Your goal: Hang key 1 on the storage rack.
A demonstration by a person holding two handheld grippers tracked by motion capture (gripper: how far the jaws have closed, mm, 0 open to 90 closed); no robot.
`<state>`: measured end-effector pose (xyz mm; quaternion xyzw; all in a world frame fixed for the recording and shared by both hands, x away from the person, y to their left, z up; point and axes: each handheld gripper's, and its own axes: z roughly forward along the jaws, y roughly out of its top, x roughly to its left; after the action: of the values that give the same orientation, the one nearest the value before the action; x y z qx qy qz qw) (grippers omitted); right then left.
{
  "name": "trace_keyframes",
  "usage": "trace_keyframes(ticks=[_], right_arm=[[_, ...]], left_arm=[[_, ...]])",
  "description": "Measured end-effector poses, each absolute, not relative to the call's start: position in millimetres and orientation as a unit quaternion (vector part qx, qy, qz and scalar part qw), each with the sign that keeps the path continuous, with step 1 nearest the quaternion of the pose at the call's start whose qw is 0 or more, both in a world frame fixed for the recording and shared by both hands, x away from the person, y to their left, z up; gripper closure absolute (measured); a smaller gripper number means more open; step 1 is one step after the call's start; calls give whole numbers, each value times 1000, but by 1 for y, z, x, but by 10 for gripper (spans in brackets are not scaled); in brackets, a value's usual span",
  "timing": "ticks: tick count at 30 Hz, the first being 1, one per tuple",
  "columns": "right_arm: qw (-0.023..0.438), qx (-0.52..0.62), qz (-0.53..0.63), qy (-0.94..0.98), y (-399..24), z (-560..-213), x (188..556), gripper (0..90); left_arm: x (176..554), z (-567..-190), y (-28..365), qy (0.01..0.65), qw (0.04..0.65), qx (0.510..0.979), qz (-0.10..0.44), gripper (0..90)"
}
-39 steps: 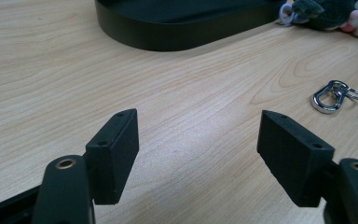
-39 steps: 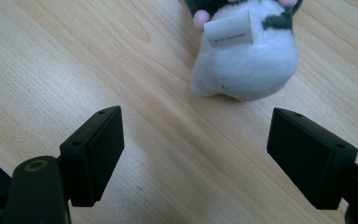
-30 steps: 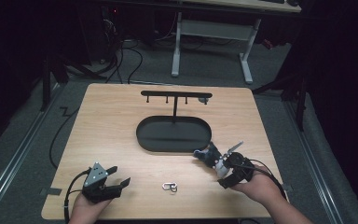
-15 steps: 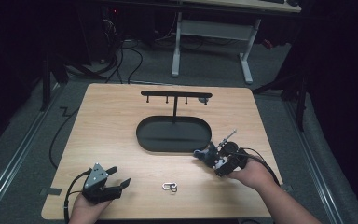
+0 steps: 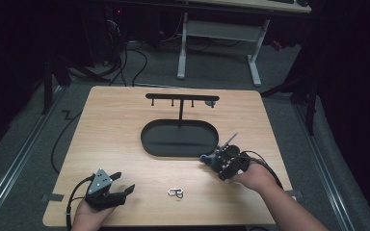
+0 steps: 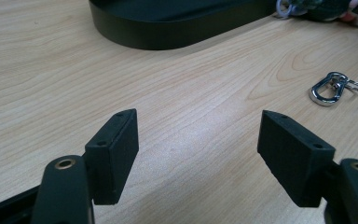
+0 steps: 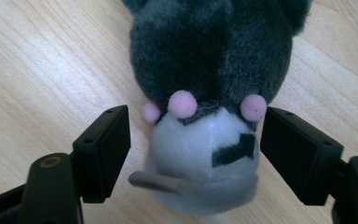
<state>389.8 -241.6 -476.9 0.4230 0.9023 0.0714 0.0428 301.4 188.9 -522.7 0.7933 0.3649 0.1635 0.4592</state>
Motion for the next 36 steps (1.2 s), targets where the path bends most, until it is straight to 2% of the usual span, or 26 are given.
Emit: trace_keyframes(ticks=[8, 9, 18, 26, 36], right_arm=[[48, 422, 59, 903, -241, -484, 391, 359], [46, 422, 60, 904, -241, -484, 392, 398], [50, 418, 60, 905, -240, -485, 391, 461], [46, 419, 63, 905, -239, -481, 389, 479], [58, 418, 80, 903, -240, -449, 384, 480]], left_arm=[[302, -523, 189, 364, 458, 794, 162, 298], [301, -522, 188, 363, 459, 795, 162, 298], [301, -522, 188, 361, 459, 796, 162, 298], [300, -521, 187, 359, 460, 796, 163, 298], [299, -521, 187, 360, 461, 795, 161, 298]])
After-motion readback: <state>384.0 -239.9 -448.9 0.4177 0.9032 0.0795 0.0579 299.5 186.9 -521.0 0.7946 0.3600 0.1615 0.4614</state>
